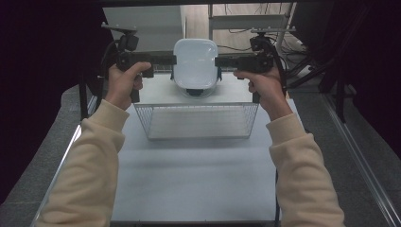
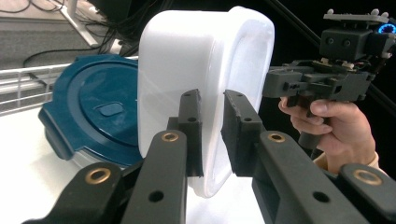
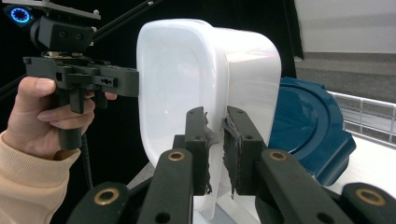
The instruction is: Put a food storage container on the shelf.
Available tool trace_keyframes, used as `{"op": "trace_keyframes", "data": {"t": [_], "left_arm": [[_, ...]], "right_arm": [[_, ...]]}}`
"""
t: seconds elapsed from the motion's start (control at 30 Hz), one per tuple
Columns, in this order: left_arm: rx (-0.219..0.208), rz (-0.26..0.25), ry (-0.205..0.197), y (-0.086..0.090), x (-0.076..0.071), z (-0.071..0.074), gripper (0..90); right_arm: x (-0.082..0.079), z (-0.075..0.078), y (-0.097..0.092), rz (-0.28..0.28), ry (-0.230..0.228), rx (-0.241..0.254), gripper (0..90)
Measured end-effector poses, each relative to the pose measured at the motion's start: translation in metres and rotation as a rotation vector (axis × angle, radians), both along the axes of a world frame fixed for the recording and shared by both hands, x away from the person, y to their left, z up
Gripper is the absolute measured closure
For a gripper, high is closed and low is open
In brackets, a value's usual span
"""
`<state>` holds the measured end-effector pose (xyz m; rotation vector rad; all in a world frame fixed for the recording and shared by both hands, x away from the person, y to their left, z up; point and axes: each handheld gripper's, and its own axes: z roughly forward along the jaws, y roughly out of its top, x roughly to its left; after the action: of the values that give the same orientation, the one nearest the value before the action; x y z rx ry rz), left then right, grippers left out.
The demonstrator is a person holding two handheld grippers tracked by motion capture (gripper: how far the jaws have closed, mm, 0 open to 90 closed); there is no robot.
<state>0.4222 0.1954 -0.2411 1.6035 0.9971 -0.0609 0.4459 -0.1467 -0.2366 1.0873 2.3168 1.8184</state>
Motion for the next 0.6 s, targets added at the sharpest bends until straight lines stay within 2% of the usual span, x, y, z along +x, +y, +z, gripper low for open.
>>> {"op": "trace_keyframes", "data": {"t": [0.07, 0.13, 0.2, 0.27, 0.3, 0.53, 0.6], "left_arm": [[-0.010, 0.005, 0.006, 0.000, 0.002, -0.001, 78.3], [-0.029, 0.006, 0.016, 0.002, 0.007, -0.002, 79.2], [-0.044, 0.010, 0.033, 0.004, 0.014, -0.003, 79.3], [-0.070, 0.008, 0.056, 0.006, 0.020, -0.005, 77.0], [-0.075, 0.007, 0.067, 0.007, 0.024, -0.006, 77.0], [-0.121, 0.039, 0.128, 0.008, 0.040, -0.014, 74.2], [-0.120, 0.049, 0.142, 0.006, 0.044, -0.017, 73.4]], "right_arm": [[0.003, -0.002, 0.001, -0.001, 0.004, 0.002, 79.2], [0.011, -0.004, 0.001, -0.007, 0.030, 0.036, 78.1], [0.013, -0.005, 0.001, -0.007, 0.040, 0.048, 77.8], [0.021, -0.008, 0.001, -0.007, 0.075, 0.099, 76.6], [0.021, -0.008, 0.001, -0.007, 0.075, 0.099, 76.6], [0.041, -0.020, 0.001, -0.029, 0.130, 0.186, 73.2], [0.045, -0.023, 0.001, -0.042, 0.136, 0.197, 72.8]]}}
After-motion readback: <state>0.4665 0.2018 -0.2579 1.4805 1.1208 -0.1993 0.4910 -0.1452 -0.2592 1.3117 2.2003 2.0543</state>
